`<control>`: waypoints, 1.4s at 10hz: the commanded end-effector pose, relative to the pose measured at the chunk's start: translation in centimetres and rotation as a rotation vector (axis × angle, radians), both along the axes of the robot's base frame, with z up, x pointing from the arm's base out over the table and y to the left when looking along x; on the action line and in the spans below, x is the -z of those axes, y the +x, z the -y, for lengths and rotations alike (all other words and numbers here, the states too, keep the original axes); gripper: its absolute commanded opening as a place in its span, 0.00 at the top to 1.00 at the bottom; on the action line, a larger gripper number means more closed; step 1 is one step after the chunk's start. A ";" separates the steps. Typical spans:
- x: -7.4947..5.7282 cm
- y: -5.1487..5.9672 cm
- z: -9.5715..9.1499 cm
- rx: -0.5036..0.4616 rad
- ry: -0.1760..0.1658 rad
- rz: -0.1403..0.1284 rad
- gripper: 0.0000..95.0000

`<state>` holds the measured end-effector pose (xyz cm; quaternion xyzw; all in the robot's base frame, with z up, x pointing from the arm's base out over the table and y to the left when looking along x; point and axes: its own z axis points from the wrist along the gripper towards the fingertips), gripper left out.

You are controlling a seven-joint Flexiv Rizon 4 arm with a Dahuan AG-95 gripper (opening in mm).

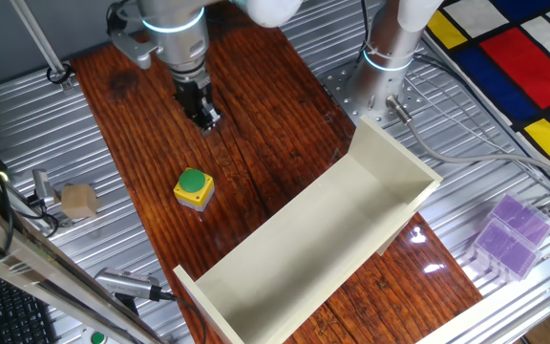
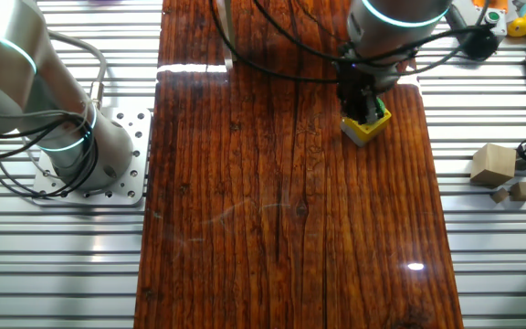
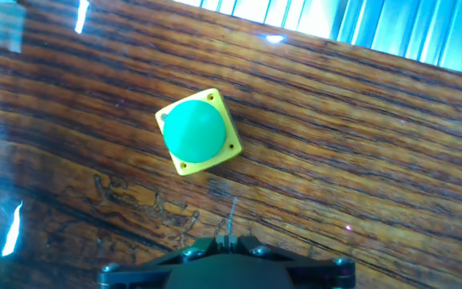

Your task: Put the object on the shelf

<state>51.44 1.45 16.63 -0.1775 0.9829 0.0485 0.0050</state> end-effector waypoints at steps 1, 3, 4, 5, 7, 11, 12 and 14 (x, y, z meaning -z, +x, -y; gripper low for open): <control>0.8 2.3 -0.3 -0.081 0.021 0.017 0.40; 2.1 4.4 -0.6 -0.104 0.031 0.020 0.00; 2.8 5.0 -0.8 -0.106 0.035 0.020 0.00; 3.3 5.3 -1.2 -0.107 0.035 0.020 0.00; 4.3 5.6 -2.2 -0.101 0.031 0.015 0.00; 5.9 5.6 -3.4 -0.091 0.031 0.020 0.00; 6.3 5.6 -3.4 -0.094 0.031 0.021 0.00; 7.3 5.7 -3.5 -0.100 0.032 0.025 0.00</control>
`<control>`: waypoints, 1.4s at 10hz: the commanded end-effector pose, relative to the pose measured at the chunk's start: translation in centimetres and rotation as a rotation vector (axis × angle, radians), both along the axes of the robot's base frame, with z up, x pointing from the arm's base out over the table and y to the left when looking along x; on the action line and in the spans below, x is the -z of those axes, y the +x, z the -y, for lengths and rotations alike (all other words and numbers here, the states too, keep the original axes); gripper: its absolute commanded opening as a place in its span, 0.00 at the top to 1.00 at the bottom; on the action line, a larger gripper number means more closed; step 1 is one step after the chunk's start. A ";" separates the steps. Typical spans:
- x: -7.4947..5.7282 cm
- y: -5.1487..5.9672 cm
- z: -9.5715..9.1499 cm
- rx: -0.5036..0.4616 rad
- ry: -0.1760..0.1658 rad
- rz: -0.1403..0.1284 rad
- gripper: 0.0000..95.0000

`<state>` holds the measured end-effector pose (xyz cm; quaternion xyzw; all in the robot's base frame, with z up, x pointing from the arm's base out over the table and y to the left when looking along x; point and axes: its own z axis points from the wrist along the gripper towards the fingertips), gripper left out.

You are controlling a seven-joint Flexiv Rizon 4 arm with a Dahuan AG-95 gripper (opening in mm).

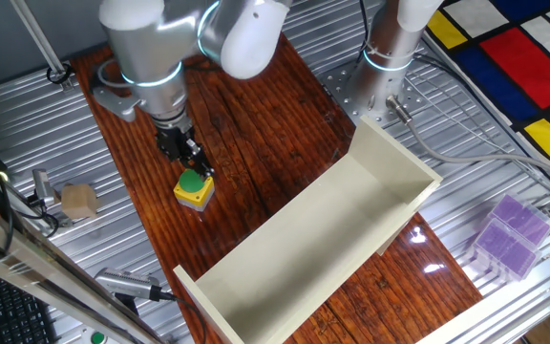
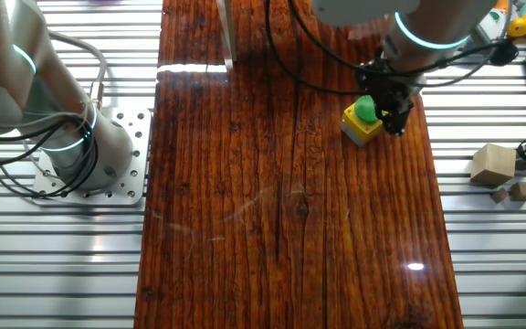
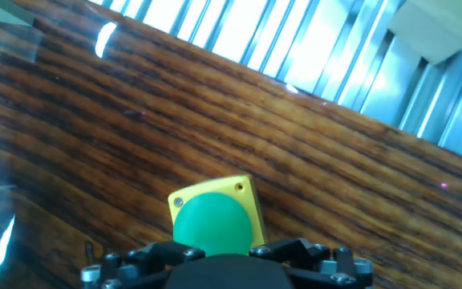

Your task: Put the object on the shelf

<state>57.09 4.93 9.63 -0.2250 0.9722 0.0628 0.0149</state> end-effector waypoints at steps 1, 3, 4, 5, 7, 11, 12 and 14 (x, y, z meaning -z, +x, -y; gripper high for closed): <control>0.7 0.0 0.0 -0.010 -0.001 0.007 0.00; 1.6 -0.1 -0.1 -0.013 -0.002 0.009 0.00; 2.0 -0.2 -0.2 -0.011 -0.001 0.010 0.00; 2.3 -0.2 -0.3 -0.007 -0.001 0.010 0.00; 2.7 -0.3 -0.5 -0.003 -0.002 0.010 0.00; 3.7 -0.5 -0.6 -0.006 -0.001 0.019 0.20; 3.8 -0.5 -0.6 -0.003 -0.001 0.019 0.20; 4.2 -0.6 -0.6 -0.001 -0.002 0.022 0.40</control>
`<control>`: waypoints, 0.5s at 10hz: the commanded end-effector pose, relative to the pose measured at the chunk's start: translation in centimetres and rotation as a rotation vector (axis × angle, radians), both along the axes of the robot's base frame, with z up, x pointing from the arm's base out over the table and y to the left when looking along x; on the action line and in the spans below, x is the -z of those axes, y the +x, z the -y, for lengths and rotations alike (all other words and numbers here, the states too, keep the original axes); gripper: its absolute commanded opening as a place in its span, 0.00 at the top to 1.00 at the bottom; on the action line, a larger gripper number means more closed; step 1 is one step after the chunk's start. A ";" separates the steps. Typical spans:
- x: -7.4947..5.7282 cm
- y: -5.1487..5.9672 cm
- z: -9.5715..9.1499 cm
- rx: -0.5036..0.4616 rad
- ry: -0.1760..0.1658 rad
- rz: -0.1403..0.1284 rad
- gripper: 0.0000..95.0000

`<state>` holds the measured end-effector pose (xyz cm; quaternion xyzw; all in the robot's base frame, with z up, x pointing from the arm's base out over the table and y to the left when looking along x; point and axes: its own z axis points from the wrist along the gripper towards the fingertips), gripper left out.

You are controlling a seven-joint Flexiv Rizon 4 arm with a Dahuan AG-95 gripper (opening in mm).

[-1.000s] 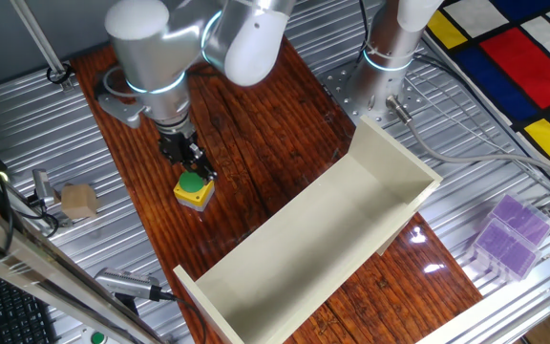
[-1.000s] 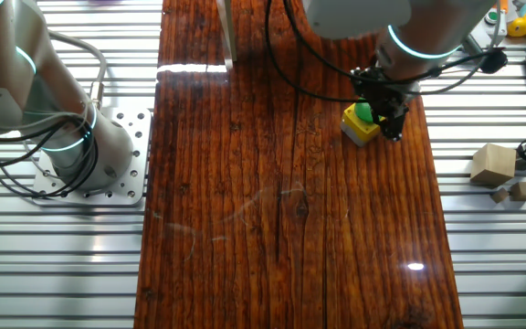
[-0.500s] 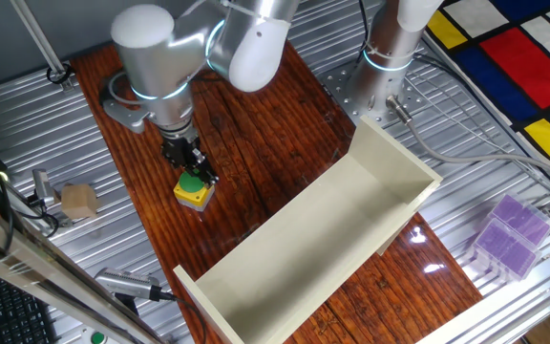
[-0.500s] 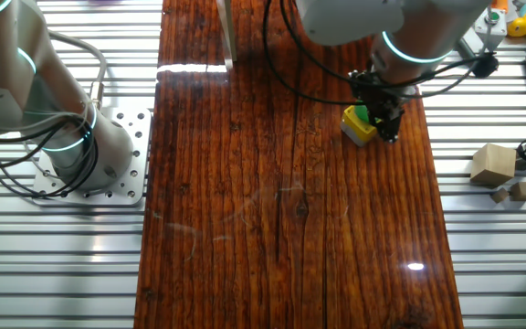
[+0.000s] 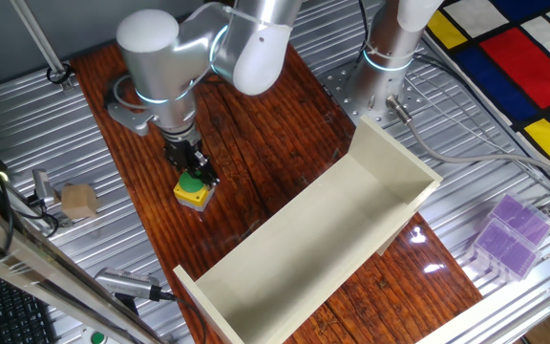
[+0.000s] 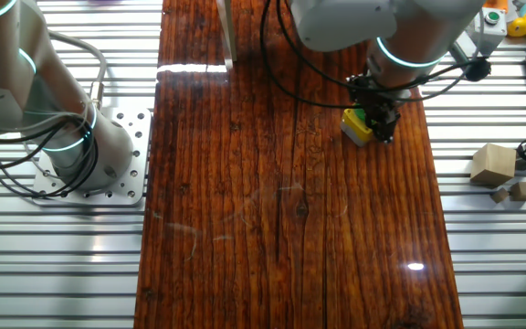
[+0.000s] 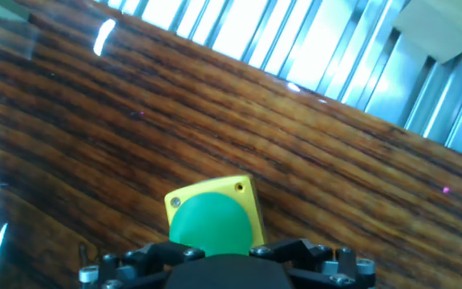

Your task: Put the object on the shelf

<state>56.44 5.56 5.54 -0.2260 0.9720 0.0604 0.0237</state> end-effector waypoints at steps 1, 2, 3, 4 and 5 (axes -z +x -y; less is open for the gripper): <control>0.3 0.0 0.0 -0.001 -0.002 0.008 0.40; 0.3 0.0 0.0 0.005 0.006 0.006 0.40; 0.1 0.1 0.0 0.019 0.001 0.007 0.80; -0.4 0.2 0.0 0.025 -0.001 -0.004 1.00; -1.2 0.3 0.1 0.022 -0.005 -0.010 1.00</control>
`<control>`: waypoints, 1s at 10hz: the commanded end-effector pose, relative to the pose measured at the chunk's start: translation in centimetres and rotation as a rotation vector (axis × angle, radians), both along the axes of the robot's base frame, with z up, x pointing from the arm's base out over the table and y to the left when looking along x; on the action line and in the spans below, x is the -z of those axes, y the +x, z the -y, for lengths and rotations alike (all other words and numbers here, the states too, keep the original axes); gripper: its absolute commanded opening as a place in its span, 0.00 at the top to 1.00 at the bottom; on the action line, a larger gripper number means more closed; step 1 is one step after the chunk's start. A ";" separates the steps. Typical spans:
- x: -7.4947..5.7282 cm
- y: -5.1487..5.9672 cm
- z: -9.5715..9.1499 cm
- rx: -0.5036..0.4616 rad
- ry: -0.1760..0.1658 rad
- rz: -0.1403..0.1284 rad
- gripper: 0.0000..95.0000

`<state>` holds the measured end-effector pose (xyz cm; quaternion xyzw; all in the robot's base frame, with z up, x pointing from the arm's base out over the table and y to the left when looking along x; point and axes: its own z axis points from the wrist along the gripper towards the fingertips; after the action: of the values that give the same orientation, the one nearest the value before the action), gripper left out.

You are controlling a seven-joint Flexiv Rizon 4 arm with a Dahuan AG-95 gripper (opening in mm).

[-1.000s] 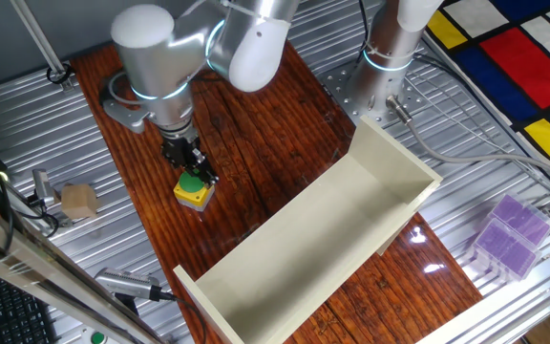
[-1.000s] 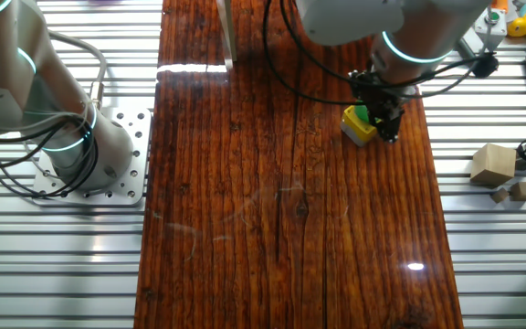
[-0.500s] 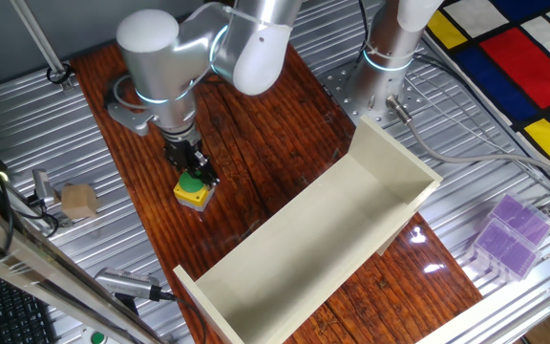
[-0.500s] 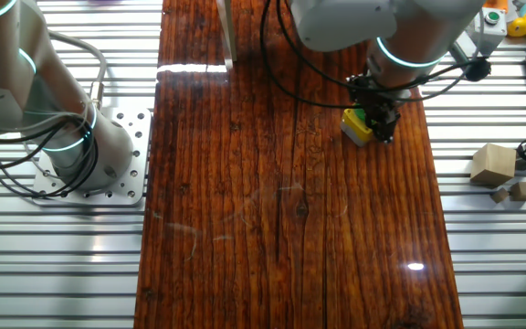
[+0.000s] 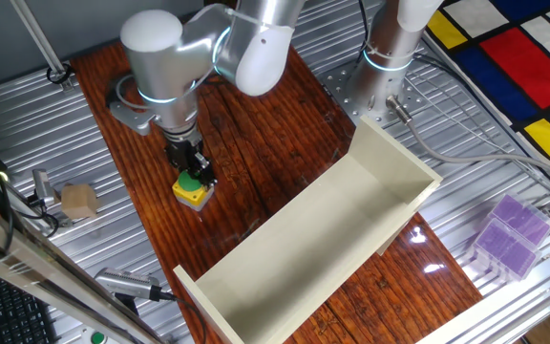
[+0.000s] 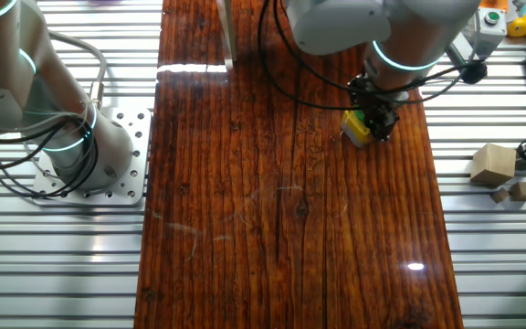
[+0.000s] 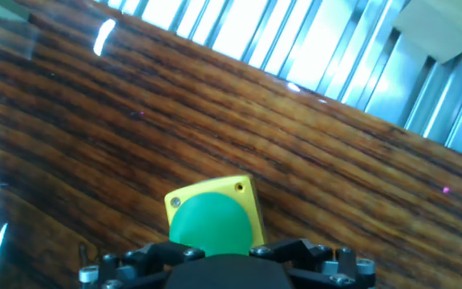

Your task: Put the object on the shelf

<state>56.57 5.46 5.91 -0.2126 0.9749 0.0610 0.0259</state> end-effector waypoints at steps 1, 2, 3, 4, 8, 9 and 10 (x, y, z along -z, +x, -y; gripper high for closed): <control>-2.2 0.4 0.0 -0.006 -0.009 -0.032 1.00; -4.2 0.5 0.0 -0.004 -0.017 -0.064 1.00; -5.5 0.5 -0.1 0.000 -0.025 -0.078 1.00; -7.9 0.2 -0.3 0.011 -0.030 -0.093 1.00; -16.3 -2.6 -1.5 0.086 -0.034 -0.132 1.00; -17.9 -3.7 -2.1 0.125 -0.039 -0.143 1.00; -19.1 -4.7 -2.7 0.145 -0.052 -0.151 1.00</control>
<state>52.36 7.85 23.97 -0.1461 0.9869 0.0516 -0.0453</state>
